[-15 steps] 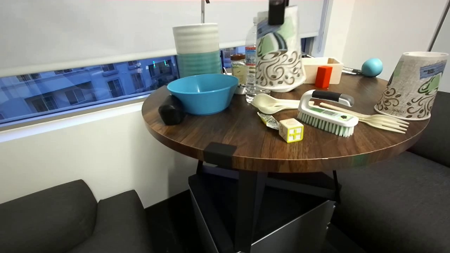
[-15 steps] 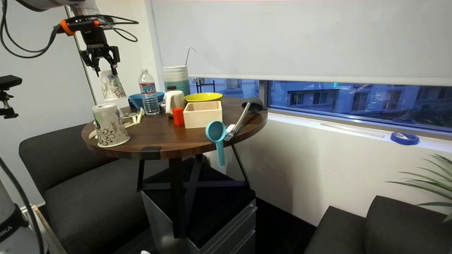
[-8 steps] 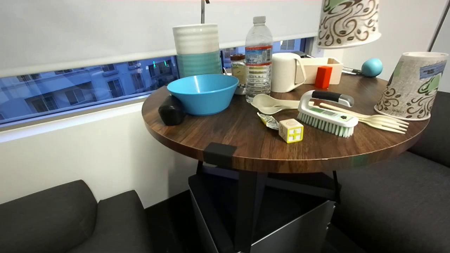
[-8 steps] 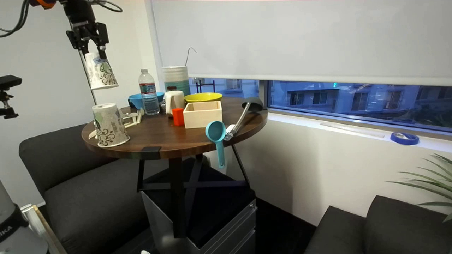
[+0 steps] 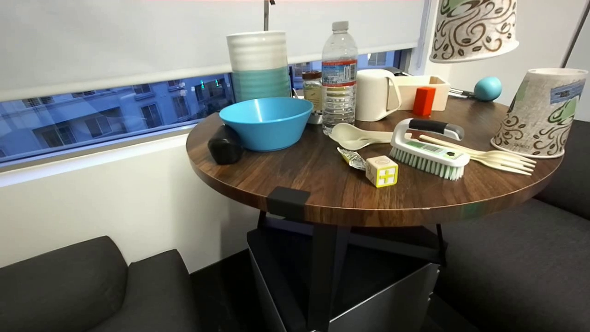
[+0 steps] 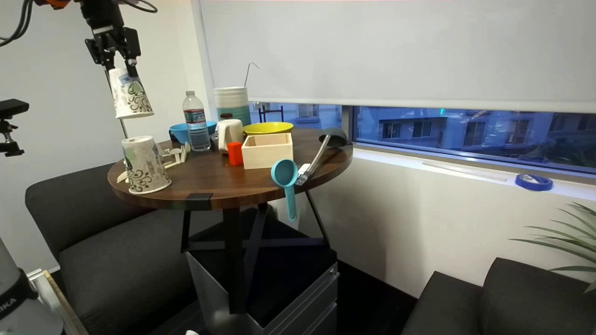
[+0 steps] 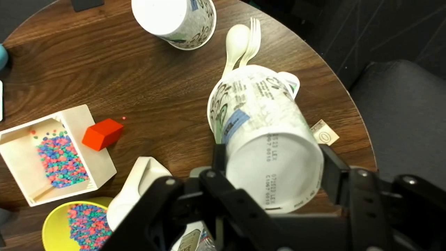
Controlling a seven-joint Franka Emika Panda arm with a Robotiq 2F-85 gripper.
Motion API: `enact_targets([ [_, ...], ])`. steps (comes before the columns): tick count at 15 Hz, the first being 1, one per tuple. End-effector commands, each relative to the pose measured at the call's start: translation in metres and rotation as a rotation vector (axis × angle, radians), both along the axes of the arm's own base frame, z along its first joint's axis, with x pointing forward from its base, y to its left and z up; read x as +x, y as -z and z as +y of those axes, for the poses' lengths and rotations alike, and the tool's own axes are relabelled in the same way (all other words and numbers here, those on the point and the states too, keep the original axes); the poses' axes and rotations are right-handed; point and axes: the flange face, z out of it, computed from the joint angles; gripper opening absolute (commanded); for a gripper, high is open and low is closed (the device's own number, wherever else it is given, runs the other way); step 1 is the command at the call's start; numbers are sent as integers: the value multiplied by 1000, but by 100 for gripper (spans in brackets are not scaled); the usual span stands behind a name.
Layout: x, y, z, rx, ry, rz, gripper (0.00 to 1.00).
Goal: Stack up the cups then turn them upright
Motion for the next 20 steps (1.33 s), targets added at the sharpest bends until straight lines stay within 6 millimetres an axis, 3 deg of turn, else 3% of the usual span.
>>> enact_targets([
  [1, -1, 9, -31, 53, 87, 23, 40],
  [6, -13, 29, -87, 112, 229, 61, 40],
  [9, -22, 27, -110, 127, 289, 43, 40],
  [13, -34, 21, -129, 134, 351, 12, 40],
  [20, -52, 40, -150, 153, 448, 7, 40],
])
